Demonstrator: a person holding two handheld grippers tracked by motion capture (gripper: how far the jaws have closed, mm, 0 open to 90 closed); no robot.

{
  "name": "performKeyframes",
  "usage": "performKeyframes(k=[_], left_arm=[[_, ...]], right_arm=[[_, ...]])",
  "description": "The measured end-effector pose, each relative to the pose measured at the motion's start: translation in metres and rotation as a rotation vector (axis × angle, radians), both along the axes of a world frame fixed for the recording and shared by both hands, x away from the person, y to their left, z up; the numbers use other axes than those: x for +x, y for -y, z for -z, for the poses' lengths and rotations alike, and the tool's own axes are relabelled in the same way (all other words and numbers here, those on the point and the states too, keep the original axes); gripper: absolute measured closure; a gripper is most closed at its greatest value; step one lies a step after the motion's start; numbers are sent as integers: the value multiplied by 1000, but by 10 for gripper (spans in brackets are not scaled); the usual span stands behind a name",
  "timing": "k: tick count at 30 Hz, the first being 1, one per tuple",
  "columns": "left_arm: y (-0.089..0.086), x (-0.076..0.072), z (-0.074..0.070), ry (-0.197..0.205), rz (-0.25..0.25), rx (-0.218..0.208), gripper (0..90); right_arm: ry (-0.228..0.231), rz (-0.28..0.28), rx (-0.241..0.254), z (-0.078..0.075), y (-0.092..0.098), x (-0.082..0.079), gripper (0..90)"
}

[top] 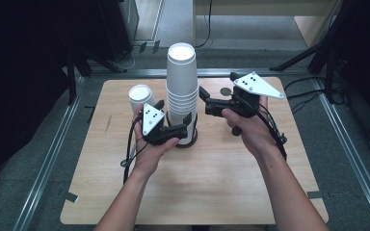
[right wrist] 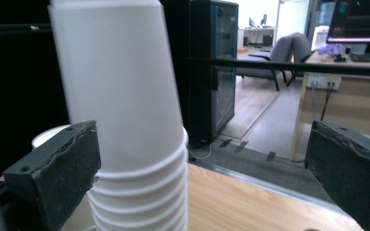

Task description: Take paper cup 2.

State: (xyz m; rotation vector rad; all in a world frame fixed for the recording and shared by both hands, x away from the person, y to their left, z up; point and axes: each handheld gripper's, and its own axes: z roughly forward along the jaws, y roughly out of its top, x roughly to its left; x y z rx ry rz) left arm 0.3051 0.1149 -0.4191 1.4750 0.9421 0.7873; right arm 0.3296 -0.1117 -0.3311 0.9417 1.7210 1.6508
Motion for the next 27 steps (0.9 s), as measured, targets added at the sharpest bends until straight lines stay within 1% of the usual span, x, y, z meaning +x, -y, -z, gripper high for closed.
performKeyframes(k=[4, 6, 8, 11, 15, 17, 19, 20, 22, 23, 24, 27], left_arm=[[3, 3, -6, 18, -9, 4, 32], [5, 3, -9, 27, -19, 9, 32], [6, 4, -12, 37, -18, 8, 33], [9, 6, -13, 41, -23, 23, 33], [10, 8, -16, 45, -20, 21, 33], [12, 9, -17, 46, -23, 24, 32], [11, 11, -18, 45, -20, 24, 32], [10, 12, -18, 46, -17, 17, 33], [9, 13, -18, 51, -18, 20, 33], [10, 14, -18, 49, -17, 15, 33], [11, 14, -18, 51, -20, 19, 33], [12, 16, -17, 51, -30, 25, 33]], right_arm=[[8, -28, 2, -11, -6, -1, 0], [7, -44, 11, -16, -9, -1, 0], [6, -56, 11, -21, -12, 0, 0], [2, -84, 14, -27, -19, 2, 0], [-3, -118, -2, -32, -31, 5, 0], [-8, -126, -4, -34, -37, 6, 0], [-4, -127, -17, -35, -42, 7, 0], [-5, -128, -19, -35, -44, 8, 0], [-16, -125, -24, -34, -47, 12, 0], [-25, -126, -31, -32, -48, 15, 0], [-35, -124, -39, -30, -49, 18, 0], [-77, -122, -43, -24, -51, 28, 0]])
